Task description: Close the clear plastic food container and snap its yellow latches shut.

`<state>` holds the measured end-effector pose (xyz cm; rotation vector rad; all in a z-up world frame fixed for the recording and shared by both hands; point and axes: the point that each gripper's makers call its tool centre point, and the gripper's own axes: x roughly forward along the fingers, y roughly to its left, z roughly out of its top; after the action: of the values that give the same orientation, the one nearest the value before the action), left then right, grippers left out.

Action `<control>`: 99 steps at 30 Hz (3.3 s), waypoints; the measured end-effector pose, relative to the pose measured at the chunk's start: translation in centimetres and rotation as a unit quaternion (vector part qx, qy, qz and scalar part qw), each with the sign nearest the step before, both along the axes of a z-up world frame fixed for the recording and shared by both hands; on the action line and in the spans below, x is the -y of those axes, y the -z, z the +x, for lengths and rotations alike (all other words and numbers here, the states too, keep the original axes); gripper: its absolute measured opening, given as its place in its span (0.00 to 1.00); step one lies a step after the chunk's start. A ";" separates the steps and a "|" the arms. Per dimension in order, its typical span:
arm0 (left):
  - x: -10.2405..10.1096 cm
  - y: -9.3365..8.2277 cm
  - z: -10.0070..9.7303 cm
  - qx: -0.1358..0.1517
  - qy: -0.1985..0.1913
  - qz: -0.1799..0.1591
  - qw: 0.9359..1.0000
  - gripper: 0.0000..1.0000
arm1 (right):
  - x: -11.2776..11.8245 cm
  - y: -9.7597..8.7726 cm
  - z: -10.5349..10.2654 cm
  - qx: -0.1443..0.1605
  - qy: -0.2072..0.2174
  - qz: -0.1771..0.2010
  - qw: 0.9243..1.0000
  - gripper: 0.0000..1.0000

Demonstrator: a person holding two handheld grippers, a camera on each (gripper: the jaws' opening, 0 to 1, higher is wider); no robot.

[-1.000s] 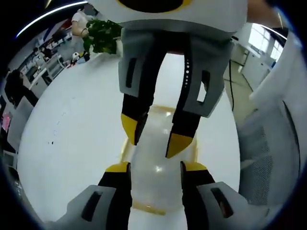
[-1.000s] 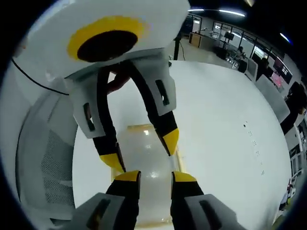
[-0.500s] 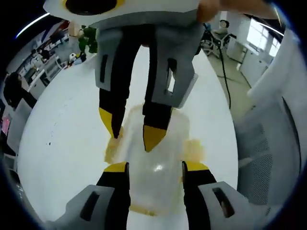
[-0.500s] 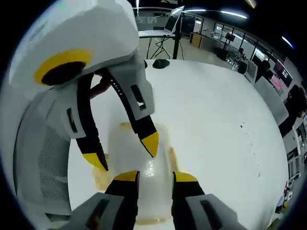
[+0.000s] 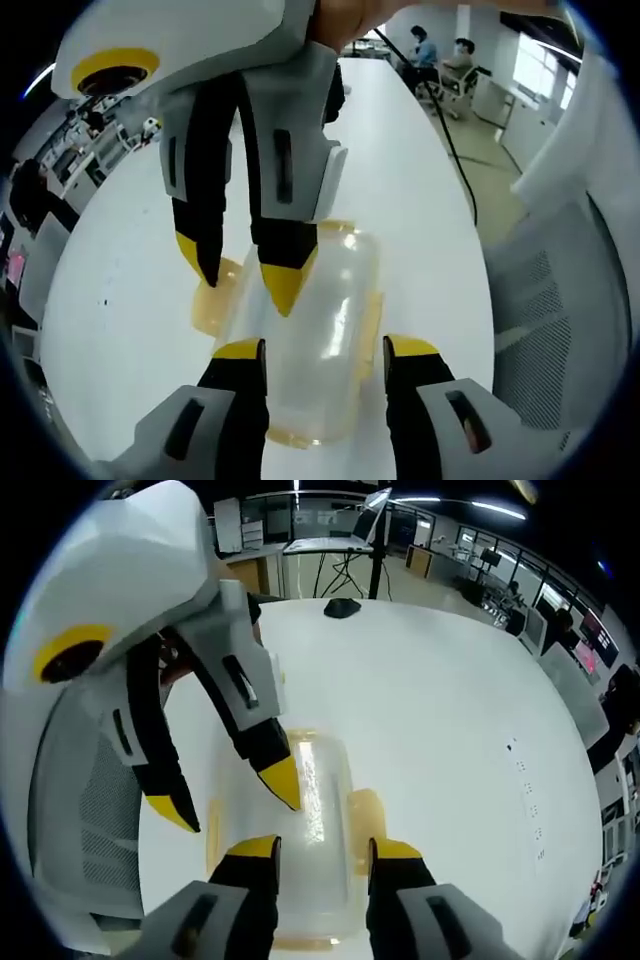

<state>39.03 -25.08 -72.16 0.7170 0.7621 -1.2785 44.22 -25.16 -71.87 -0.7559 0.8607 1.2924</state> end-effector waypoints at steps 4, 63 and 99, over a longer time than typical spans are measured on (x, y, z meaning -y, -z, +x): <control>0.0 0.3 -0.6 0.002 0.006 0.003 1.000 0.45 | 0.1 0.5 -0.2 -0.022 0.005 0.002 1.000 0.36; 0.3 2.0 1.0 0.115 0.004 0.026 0.993 0.42 | -0.3 1.8 0.2 -0.136 -0.033 -0.052 0.989 0.24; 0.2 1.3 0.2 0.113 0.019 0.038 0.993 0.48 | -0.5 1.4 -0.2 -0.095 -0.028 -0.018 0.995 0.33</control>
<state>39.24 -25.29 -73.45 0.9241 0.6163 -1.1839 44.05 -24.71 -73.25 -0.6966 1.0229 1.4189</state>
